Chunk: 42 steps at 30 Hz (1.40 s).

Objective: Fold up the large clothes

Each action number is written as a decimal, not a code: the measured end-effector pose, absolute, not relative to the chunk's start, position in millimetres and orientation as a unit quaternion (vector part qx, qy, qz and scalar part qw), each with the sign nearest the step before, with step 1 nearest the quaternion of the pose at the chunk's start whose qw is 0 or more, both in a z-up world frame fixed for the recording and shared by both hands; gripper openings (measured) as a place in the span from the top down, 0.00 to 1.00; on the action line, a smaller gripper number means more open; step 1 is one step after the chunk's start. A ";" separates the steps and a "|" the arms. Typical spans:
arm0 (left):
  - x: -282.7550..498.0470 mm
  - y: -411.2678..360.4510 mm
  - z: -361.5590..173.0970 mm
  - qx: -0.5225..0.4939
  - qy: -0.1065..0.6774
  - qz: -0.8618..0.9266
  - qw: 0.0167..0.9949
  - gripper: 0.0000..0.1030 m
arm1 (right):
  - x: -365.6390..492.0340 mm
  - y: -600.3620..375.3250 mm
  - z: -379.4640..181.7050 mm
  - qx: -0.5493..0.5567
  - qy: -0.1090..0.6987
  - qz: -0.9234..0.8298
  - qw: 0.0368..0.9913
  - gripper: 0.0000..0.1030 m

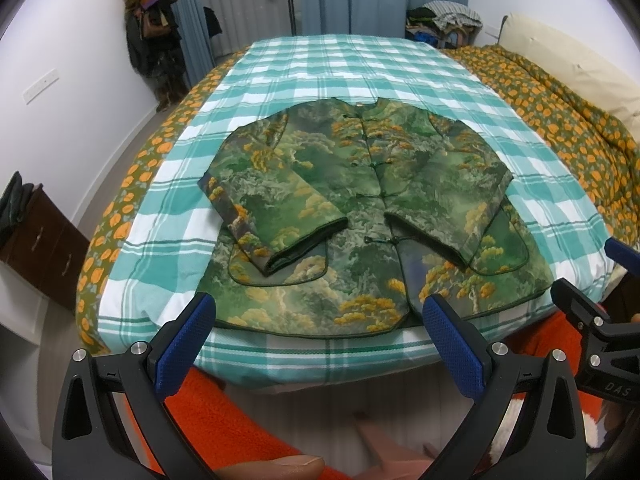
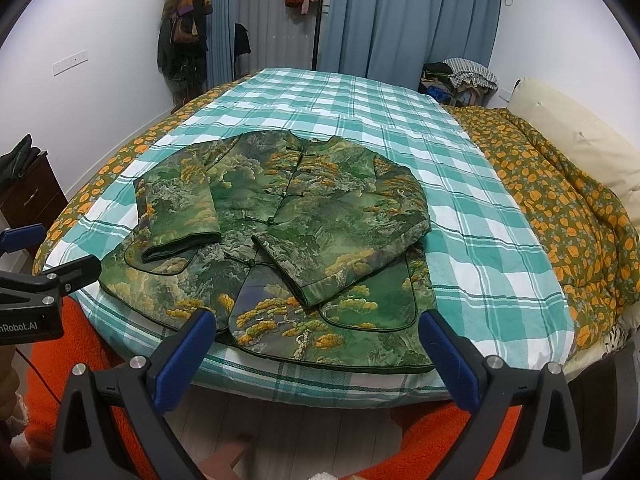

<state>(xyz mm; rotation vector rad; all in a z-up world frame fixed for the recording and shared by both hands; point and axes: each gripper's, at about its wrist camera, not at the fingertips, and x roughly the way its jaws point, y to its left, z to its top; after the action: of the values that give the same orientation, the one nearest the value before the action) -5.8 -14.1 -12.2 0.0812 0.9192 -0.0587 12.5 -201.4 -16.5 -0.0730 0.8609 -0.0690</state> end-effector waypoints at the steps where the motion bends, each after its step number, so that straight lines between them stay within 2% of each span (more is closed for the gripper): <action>1: -6.4 -14.2 -12.4 0.039 0.444 -0.028 0.895 0.00 | 12.2 -201.2 -16.9 -0.035 0.417 -0.033 0.907 0.00; 36: -7.7 -15.1 -17.1 0.045 0.444 -0.028 0.894 0.00 | 10.7 -201.0 -20.5 -0.033 0.418 -0.031 0.907 0.00; 39: -6.7 -9.9 -14.4 0.046 0.435 -0.027 0.899 0.00 | 10.7 -205.5 -18.3 -0.018 0.400 -0.021 0.916 0.00; 42: -5.1 -1.0 -10.8 0.035 0.427 -0.029 0.903 0.00 | 10.4 -211.7 -9.3 -0.031 0.341 0.010 0.940 0.00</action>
<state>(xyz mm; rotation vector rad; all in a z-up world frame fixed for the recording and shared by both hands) -5.1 -1.0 -10.8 0.0714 0.8821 -0.0596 10.4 -211.7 -9.3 -0.0626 0.6960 0.0204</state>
